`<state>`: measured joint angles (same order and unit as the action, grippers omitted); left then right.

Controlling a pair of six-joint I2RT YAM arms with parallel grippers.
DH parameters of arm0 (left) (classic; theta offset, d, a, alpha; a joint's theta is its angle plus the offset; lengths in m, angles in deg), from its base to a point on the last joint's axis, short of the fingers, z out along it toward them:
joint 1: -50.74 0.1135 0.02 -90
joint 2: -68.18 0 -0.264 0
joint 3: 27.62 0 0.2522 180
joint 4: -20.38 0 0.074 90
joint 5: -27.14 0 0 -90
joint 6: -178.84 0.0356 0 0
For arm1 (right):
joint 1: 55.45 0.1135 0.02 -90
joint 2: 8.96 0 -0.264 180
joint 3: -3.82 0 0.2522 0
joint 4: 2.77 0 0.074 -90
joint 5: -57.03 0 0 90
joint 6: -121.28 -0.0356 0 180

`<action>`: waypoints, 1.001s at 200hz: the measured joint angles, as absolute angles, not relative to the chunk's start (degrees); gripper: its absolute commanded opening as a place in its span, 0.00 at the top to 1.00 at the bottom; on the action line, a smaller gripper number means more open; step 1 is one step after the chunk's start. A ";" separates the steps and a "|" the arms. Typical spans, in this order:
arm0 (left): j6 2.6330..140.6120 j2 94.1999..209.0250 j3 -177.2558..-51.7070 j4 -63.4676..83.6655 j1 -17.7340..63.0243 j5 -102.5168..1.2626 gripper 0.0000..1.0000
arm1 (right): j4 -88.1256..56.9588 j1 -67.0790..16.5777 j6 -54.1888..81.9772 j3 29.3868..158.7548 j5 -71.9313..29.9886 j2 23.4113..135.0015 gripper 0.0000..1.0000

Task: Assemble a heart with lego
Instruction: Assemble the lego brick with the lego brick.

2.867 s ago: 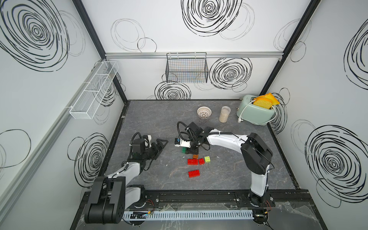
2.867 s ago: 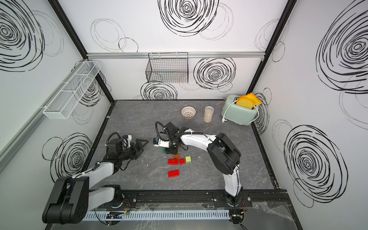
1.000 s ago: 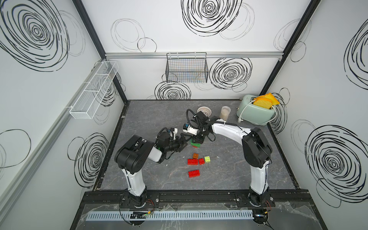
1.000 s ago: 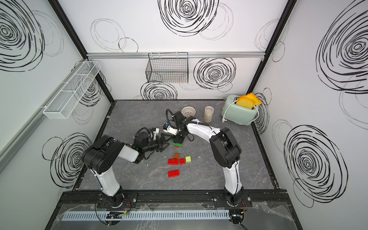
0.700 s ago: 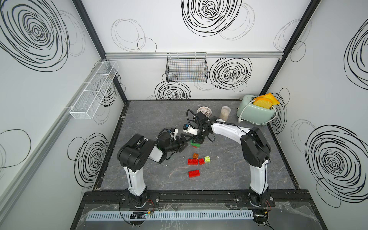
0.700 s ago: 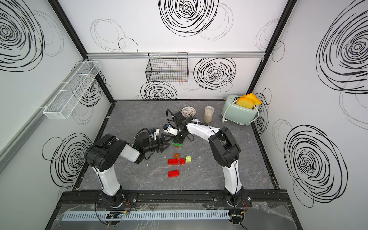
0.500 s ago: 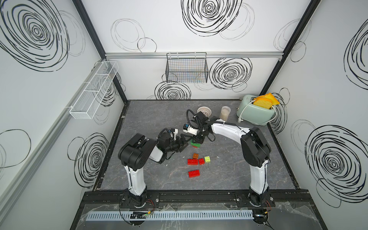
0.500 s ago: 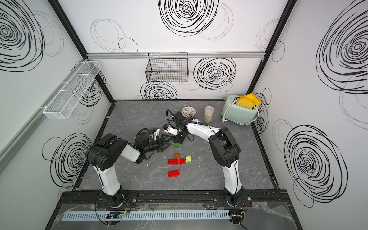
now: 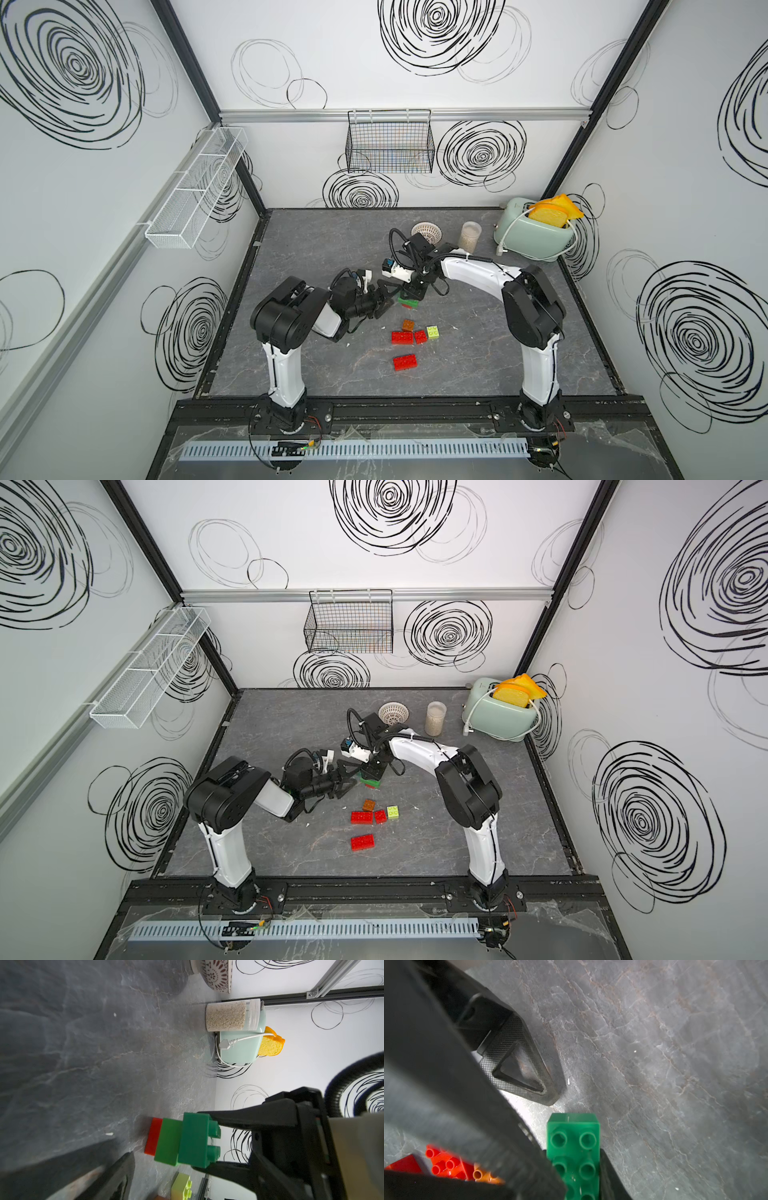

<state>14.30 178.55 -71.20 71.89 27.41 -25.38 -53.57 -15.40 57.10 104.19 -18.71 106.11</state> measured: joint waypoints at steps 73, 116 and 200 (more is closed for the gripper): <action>12.75 180.08 -72.25 73.75 27.15 -25.38 0.13 | -52.94 -14.98 56.32 103.79 -18.45 106.11 0.73; 12.05 181.04 -73.58 74.54 26.82 -25.43 0.19 | -51.49 -14.85 55.90 102.81 -18.38 105.80 0.73; 10.96 182.97 -73.95 76.44 26.30 -25.69 0.19 | -50.07 -14.79 55.86 101.63 -18.58 105.43 0.72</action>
